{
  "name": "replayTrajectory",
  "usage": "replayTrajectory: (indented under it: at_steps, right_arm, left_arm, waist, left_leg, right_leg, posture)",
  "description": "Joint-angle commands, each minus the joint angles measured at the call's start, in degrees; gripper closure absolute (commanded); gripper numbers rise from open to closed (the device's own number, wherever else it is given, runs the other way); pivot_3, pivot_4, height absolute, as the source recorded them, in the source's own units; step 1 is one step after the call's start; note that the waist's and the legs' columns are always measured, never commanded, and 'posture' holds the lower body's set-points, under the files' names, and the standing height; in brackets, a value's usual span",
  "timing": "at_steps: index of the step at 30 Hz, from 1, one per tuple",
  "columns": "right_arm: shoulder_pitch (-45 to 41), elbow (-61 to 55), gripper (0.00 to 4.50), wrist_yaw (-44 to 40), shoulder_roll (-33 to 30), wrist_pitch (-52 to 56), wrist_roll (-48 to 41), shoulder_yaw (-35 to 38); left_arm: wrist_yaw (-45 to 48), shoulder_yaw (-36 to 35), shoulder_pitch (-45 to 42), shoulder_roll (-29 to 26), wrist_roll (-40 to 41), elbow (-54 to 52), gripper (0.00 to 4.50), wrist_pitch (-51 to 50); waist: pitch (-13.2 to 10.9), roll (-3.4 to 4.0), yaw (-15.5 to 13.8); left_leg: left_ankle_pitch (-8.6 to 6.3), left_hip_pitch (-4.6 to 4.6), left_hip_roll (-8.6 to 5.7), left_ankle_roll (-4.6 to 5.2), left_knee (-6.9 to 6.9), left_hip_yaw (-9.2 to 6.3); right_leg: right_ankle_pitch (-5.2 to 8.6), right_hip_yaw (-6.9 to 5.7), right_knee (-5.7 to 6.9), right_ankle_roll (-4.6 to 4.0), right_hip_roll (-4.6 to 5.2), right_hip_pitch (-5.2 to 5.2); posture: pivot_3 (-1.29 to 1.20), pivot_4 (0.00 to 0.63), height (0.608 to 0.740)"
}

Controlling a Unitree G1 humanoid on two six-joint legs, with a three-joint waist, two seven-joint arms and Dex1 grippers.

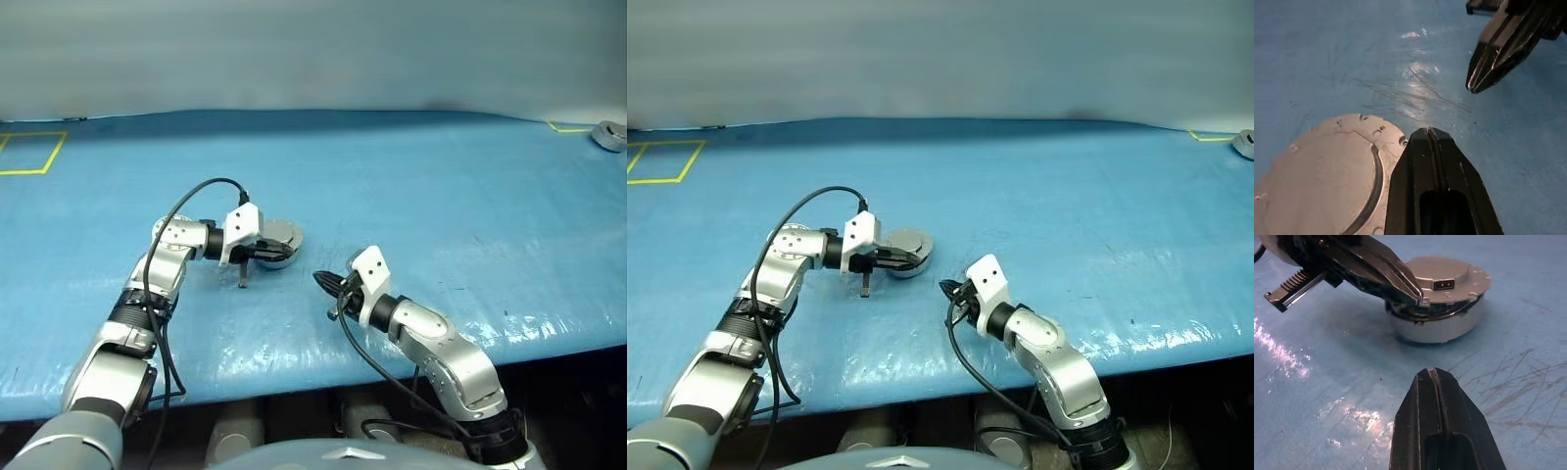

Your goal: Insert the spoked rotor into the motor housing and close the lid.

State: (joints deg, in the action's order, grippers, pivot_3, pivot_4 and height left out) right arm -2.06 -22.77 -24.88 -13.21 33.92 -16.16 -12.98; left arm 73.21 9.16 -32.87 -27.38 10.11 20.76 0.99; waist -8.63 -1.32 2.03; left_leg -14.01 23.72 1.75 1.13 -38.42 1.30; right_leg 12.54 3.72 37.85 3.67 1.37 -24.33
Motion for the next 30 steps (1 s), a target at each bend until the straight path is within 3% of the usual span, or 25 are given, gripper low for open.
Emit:
replayTrajectory:
  at_steps: [1, 7, 9, 17, 22, 30]
  right_arm:
    - [-1.32, -0.25, 4.5, 0.55, 1.4, -2.22, -0.88, 1.35]
    - [-2.86, -0.33, 4.5, 0.15, 3.14, -3.74, -1.37, 2.1]
    - [-3.72, 0.55, 4.12, 0.99, 3.34, -6.08, 0.37, 2.03]
    - [-14.01, 12.92, 1.62, 0.15, 5.84, -11.13, 5.71, -3.15]
    - [-19.06, 20.81, 0.04, -0.86, 8.46, -12.43, 7.53, -5.03]
    - [-24.71, 32.25, 0.04, 1.35, 11.3, -13.81, 10.48, -4.07]
  left_arm:
    - [-3.87, -5.15, 1.11, 0.85, 5.25, -6.06, 4.48, -2.26]
    - [-7.25, -8.52, 11.72, -2.51, 9.95, -20.5, 4.48, -8.99]
    - [-9.21, -9.41, 15.27, -3.32, 10.71, -23.97, 4.5, -10.72]
    - [-18.55, -13.65, 34.89, -1.18, 14.81, -36.59, 4.5, -15.11]
    - [-22.36, -13.24, 41.35, 0.51, 15.51, -40.63, 4.5, -15.85]
    - [-24.75, -11.68, 44.38, 1.47, 15.17, -41.6, 4.5, -14.68]
  waist:
    - [0.0, 0.0, -0.02]
    - [0.0, 0.02, 0.22]
    - [0.0, 0.02, 0.19]
    - [0.0, 0.02, 0.49]
    - [0.0, 0.02, -0.06]
    - [0.0, 0.02, 0.15]
  left_leg:
    - [0.0, 0.0, 0.0, 0.0, 0.01, -0.01]
    - [0.0, -0.04, 0.0, 0.0, 0.19, -0.01]
    - [0.0, -0.04, 0.01, 0.0, 0.23, 0.0]
    - [0.02, -0.17, 0.09, -0.03, 0.22, 0.14]
    - [0.02, -0.14, 0.32, -0.05, 0.23, 0.13]
    - [0.03, -0.17, 0.29, -0.05, 0.23, 0.31]
  right_leg:
    - [-0.06, -0.01, 0.0, -0.07, 0.0, 0.01]
    - [-0.05, 0.03, -0.02, -0.13, 0.01, -0.05]
    - [-0.04, 0.03, -0.02, -0.15, 0.02, -0.09]
    - [0.07, 0.08, -0.02, -0.39, 0.04, -0.05]
    - [0.1, 0.03, 0.0, -0.46, 0.03, -0.07]
    - [0.07, 0.07, -0.01, -0.54, 0.02, -0.09]
  posture:
    - [0.0, 0.15, 0.74]
    - [0.0, 0.15, 0.74]
    - [0.0, 0.15, 0.74]
    - [0.0, 0.15, 0.74]
    - [0.0, 0.15, 0.74]
    - [0.0, 0.15, 0.74]
